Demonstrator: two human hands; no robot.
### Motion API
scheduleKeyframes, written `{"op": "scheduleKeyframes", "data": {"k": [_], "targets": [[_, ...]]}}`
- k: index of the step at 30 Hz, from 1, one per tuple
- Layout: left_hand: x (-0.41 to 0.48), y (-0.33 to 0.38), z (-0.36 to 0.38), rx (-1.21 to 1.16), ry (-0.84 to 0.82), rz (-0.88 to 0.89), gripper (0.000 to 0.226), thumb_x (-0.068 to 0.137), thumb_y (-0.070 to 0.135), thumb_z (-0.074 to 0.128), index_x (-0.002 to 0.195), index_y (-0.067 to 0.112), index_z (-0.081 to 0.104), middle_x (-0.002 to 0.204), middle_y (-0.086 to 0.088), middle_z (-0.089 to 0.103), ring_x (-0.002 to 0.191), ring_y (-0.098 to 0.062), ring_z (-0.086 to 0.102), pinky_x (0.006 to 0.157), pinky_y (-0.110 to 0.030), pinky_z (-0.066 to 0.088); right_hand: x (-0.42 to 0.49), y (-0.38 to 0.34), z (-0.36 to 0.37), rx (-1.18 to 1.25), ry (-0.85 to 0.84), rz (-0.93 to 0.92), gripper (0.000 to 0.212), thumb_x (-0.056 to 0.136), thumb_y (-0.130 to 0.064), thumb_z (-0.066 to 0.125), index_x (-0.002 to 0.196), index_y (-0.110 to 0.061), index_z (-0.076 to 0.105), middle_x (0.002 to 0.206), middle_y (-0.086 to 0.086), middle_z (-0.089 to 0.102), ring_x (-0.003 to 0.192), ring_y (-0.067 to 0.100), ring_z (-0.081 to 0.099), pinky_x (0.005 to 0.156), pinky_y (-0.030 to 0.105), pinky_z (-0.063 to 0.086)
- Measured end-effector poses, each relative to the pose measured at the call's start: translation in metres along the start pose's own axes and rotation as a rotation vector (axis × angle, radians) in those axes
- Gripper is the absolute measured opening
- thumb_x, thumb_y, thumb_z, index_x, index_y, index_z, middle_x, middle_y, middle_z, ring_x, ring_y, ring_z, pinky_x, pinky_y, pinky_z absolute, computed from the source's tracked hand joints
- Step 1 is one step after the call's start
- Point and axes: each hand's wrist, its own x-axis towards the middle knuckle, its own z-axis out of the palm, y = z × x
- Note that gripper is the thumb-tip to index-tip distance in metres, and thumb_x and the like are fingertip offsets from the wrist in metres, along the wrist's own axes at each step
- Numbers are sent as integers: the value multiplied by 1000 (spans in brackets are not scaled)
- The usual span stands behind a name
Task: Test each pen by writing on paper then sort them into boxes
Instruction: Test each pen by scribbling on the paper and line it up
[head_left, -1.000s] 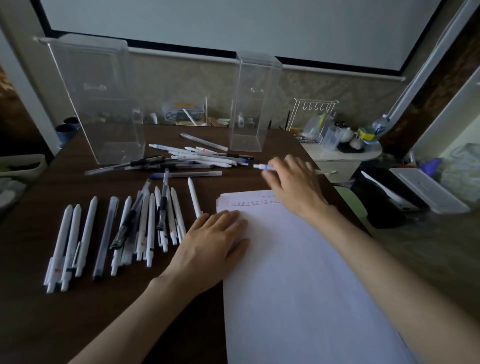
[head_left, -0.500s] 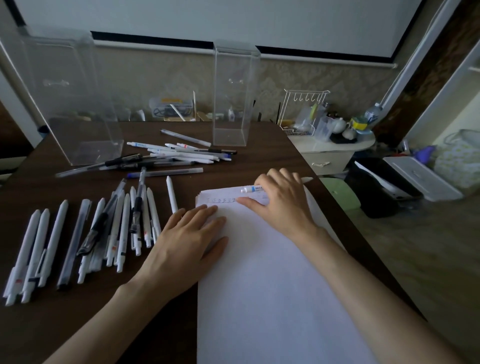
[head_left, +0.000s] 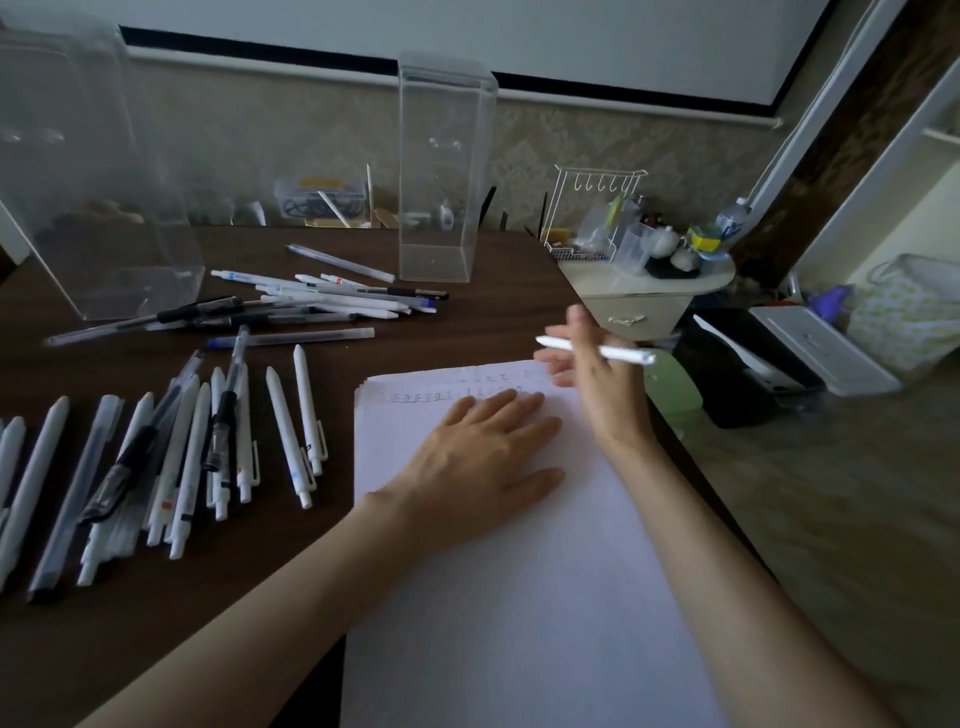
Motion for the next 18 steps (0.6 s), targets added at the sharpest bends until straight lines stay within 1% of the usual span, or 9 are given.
{"op": "scheduleKeyframes", "data": {"k": [1,2,3,5,7,10,13,16,18], "targets": [[-1,0,3,2,2,8,66,90,61,16,145,27,29,155,1,20,142,-19,14,112,-35,11,0,2,1,-52,-33,-46,23,90,-36,60,73,-21,64,65,2,64,61,10,58,59,26,47],[-1,0,3,3,8,13,68,88,60,14,145,26,31,154,0,23,141,-20,16,111,-35,13,2,6,3,-98,-61,-92,20,86,-31,66,70,-21,59,63,-1,59,59,8,54,58,25,43],[-1,-1,5,0,10,12,68,88,59,14,144,25,32,153,-1,25,140,-21,19,110,-35,14,4,8,4,-121,-81,-105,24,83,-24,69,67,-19,53,59,-2,53,55,5,48,55,22,39],[-2,-2,7,17,36,25,63,90,56,21,140,24,41,149,-3,35,136,-24,29,108,-38,23,6,8,6,-134,-109,-77,34,81,-7,67,62,-15,40,51,-5,42,45,2,37,49,20,32],[-1,-2,8,45,68,27,57,91,53,29,132,21,51,139,-5,48,127,-26,43,101,-41,36,8,8,7,-185,-86,-62,38,76,2,61,58,-15,32,43,-11,33,40,3,33,45,17,27],[0,-4,12,10,70,23,57,90,53,30,131,21,52,138,-6,49,127,-27,44,101,-41,36,10,11,5,-223,-49,-79,38,71,0,59,54,-16,28,41,-9,29,42,5,30,45,21,26],[1,-4,12,-12,60,18,60,91,55,26,135,21,48,142,-6,44,131,-27,39,104,-41,30,8,11,4,-259,-97,-112,37,74,-1,58,55,-15,30,44,-5,31,43,4,35,48,26,29],[1,-4,13,0,67,13,59,91,54,26,136,22,47,143,-6,44,130,-27,40,104,-40,31,4,8,5,-294,-141,-132,34,80,2,57,59,-11,33,48,3,35,40,-2,46,46,20,28],[1,-5,14,3,72,16,59,91,54,26,137,23,45,144,-5,42,131,-26,38,105,-39,30,3,6,6,-314,-144,-146,33,80,3,56,60,-10,33,49,6,34,40,-2,46,44,17,26]]}}
